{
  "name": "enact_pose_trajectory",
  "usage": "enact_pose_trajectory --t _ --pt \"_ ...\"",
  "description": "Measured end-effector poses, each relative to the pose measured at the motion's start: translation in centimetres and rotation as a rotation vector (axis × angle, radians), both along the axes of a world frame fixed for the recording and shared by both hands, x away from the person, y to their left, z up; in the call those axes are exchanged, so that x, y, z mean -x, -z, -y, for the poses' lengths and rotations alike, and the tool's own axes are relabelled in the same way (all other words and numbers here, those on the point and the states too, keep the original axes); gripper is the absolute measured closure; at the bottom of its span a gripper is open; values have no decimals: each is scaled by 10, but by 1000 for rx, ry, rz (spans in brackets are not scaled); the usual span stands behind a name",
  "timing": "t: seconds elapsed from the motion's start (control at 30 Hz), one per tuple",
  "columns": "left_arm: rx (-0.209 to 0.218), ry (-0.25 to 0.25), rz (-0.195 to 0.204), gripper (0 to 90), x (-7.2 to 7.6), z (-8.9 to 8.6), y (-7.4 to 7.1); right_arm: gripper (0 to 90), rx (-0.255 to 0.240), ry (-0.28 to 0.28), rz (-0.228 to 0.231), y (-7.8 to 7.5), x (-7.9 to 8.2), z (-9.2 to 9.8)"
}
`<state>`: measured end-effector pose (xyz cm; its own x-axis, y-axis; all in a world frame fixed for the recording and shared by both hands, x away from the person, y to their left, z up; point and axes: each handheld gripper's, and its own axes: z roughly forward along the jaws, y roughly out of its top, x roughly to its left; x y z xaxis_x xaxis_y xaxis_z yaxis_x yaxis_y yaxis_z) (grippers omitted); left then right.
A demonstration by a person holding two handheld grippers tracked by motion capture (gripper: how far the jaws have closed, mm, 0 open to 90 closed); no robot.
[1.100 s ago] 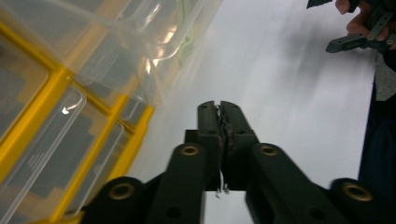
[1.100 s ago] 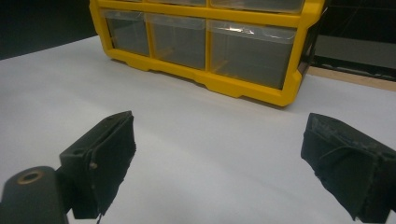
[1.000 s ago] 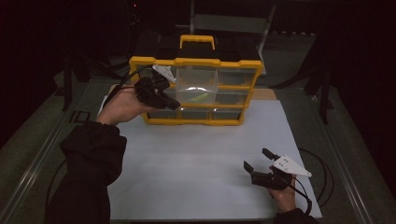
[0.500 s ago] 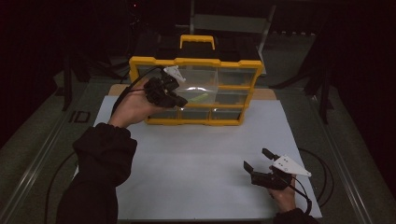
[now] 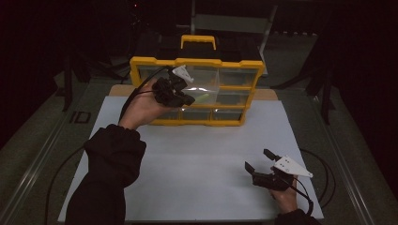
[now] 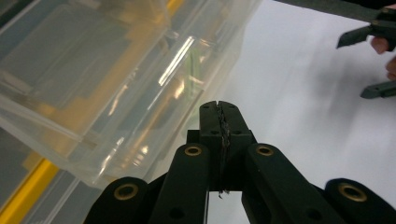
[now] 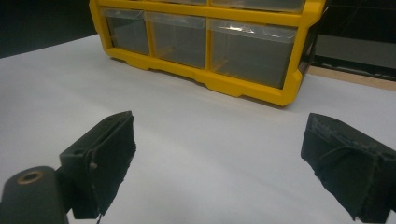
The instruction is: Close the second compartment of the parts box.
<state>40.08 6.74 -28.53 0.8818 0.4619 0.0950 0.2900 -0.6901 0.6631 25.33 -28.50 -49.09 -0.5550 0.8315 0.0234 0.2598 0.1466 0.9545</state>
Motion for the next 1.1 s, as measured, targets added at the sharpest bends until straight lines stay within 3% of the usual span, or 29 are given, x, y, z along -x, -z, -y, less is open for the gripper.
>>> enact_pose_trajectory --t 0.23,0.7,1.1 --pt "-1 -40 35 900 -1 4 1 98 4 -4 3 0 -1 -1" --pt "-5 -78 51 900 -5 6 3 98 3 -9 1 1 -3 -2" --pt "22 -109 47 900 -13 8 4 98 1 -7 0 1 -2 -1"
